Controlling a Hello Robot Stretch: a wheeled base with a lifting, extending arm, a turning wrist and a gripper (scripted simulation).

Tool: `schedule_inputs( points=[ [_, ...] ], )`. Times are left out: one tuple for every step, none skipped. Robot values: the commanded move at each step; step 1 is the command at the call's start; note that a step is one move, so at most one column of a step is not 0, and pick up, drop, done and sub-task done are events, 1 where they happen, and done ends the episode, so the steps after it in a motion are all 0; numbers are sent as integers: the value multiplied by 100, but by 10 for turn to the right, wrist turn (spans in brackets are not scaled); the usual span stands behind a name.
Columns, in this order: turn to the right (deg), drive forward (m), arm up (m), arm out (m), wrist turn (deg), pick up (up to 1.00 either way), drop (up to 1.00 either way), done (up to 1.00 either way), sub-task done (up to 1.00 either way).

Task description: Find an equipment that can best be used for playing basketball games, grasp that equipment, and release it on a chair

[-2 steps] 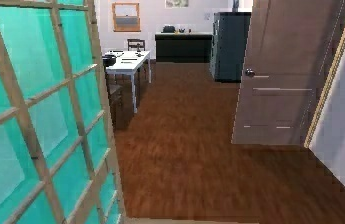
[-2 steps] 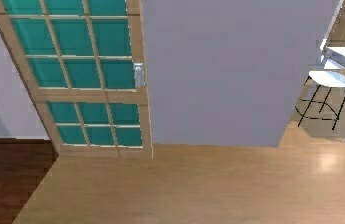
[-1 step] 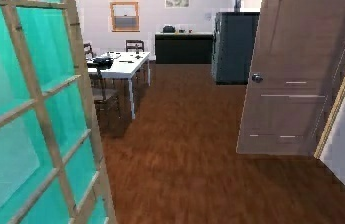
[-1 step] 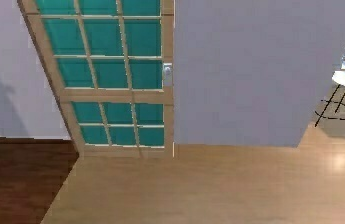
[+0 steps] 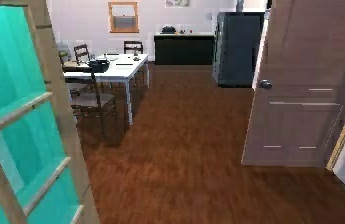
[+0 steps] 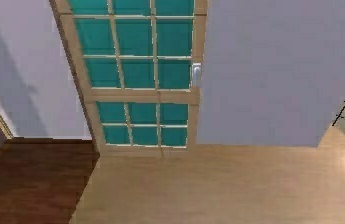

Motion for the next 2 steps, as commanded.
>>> schedule_inputs(
  points=[
    [450, 0, 0, 0, 0, 0, 0, 0, 0],
    [450, 0, 0, 0, 0, 0, 0, 0, 0]
  ],
)
